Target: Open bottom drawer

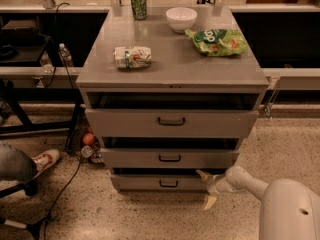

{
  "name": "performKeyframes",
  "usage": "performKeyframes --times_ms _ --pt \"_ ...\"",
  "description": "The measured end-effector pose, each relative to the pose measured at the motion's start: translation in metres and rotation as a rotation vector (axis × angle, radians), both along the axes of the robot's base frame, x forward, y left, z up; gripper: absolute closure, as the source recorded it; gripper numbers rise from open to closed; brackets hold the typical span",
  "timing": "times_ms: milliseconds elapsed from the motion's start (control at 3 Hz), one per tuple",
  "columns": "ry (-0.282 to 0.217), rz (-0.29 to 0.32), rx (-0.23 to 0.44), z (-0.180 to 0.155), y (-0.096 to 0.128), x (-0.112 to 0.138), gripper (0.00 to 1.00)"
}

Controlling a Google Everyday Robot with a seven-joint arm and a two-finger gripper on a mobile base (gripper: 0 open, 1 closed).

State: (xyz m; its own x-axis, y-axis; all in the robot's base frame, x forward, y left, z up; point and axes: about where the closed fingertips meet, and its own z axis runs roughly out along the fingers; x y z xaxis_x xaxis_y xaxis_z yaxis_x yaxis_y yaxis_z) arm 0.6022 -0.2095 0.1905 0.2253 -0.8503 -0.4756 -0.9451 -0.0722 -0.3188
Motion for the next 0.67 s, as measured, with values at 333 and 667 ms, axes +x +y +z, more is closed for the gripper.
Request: performKeyframes --times_ms 333,667 --pt "0.002 -0.021 -0.018 -0.016 0.012 0.020 0.00" --pt "0.006 -0.036 -0.023 -0.024 0.015 0.032 0.00"
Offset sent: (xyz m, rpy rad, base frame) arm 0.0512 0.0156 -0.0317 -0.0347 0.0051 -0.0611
